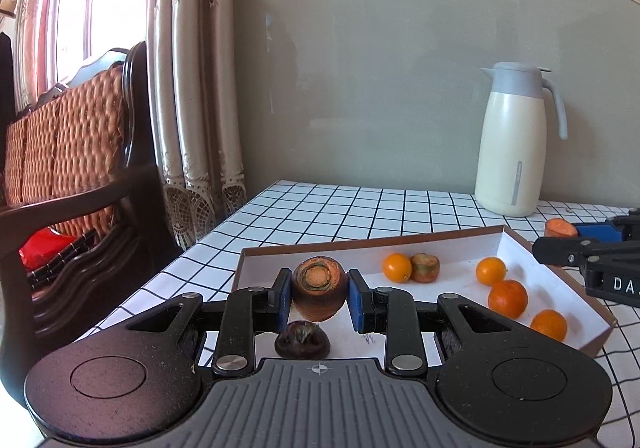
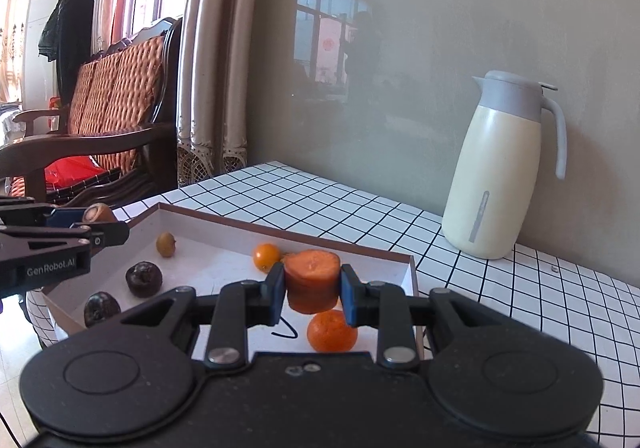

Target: Organize fruits

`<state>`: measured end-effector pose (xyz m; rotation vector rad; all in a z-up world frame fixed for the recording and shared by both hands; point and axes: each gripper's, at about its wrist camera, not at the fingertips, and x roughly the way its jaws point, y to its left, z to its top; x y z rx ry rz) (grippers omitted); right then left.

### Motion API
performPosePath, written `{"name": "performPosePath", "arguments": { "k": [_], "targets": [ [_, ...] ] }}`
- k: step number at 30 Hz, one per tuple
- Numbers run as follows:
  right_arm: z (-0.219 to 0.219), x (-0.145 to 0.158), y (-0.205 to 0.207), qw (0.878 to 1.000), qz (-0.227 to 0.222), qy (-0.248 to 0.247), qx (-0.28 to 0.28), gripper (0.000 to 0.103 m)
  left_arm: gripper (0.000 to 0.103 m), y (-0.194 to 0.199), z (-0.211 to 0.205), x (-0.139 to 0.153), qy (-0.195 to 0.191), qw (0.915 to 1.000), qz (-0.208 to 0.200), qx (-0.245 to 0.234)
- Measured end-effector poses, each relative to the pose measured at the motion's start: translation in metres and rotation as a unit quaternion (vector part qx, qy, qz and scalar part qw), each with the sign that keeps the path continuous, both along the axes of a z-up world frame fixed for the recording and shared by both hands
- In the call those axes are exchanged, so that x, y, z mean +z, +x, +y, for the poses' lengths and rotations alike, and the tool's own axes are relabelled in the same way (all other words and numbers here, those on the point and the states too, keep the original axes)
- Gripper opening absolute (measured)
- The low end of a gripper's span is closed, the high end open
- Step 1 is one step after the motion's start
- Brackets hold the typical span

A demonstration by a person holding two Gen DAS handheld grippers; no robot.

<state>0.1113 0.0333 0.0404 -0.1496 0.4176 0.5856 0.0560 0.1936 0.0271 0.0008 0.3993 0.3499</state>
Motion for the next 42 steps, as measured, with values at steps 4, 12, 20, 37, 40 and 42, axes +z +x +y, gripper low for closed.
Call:
{"name": "performPosePath", "arguments": {
  "k": [4,12,20,37,40,42],
  "targets": [
    [0.004,0.0,0.01,1.0,-0.001,-0.002,-0.002,0.02,0.029,0.011,0.005,0.001,-0.001,1.0,-0.002,0.001],
    [0.009,-0.002,0.031,1.0,0.001,-0.002,-0.005,0.02,0.029,0.033,0.015,-0.005,-0.005,1.0,0.008,0.002],
    [0.015,-0.005,0.046,1.0,0.003,-0.001,-0.001,0.02,0.029,0.049,0.027,-0.011,-0.012,0.9998,0.015,0.009],
    [0.013,-0.016,0.07,0.995,-0.041,-0.017,-0.094,0.097,0.103,0.055,0.041,-0.013,0.0,0.9983,-0.014,0.057],
    [0.007,-0.019,0.08,0.995,-0.006,-0.007,-0.096,0.097,0.103,0.049,0.04,-0.011,0.007,0.9981,-0.024,0.056],
    [0.005,-0.024,0.083,0.995,0.003,-0.003,-0.099,0.097,0.103,0.049,0.041,-0.013,0.003,0.9984,-0.019,0.054]
  ]
}}
